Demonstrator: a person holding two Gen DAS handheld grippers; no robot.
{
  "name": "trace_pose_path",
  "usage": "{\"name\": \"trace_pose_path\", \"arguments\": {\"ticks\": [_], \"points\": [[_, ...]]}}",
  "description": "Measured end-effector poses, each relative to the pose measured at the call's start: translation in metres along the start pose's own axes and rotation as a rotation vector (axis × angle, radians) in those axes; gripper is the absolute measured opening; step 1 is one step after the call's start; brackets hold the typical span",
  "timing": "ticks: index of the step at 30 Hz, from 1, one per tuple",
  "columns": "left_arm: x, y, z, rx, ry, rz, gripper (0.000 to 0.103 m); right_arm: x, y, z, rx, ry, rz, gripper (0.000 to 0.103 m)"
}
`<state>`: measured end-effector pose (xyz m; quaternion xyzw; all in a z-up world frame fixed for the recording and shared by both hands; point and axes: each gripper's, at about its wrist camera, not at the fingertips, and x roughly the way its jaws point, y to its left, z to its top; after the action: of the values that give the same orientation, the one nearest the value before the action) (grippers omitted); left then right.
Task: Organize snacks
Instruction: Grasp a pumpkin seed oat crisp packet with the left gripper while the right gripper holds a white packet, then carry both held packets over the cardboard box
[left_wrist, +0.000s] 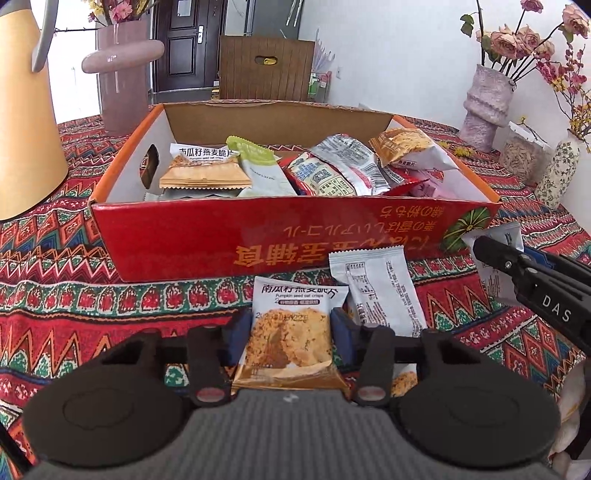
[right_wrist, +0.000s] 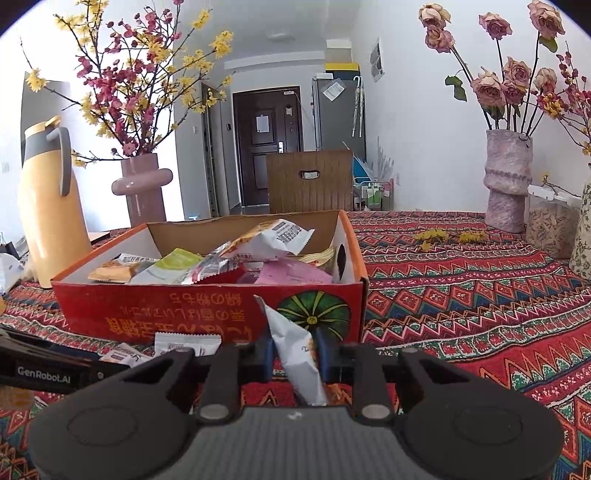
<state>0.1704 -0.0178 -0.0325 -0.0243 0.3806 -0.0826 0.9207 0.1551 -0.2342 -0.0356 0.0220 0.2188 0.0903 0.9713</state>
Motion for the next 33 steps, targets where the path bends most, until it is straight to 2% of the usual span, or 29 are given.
{"name": "trace_pose_path", "arguments": {"ticks": [18,33], "points": [[-0.035,-0.002,-0.004,0.012,-0.089,0.018,0.045,-0.008,0.001,0.002,0.0,-0.031,0.013,0.015],[-0.063,-0.004,0.011,0.022,-0.188,0.015,0.046,-0.026,0.005,0.021,-0.005,-0.096,0.04,0.014]]}}
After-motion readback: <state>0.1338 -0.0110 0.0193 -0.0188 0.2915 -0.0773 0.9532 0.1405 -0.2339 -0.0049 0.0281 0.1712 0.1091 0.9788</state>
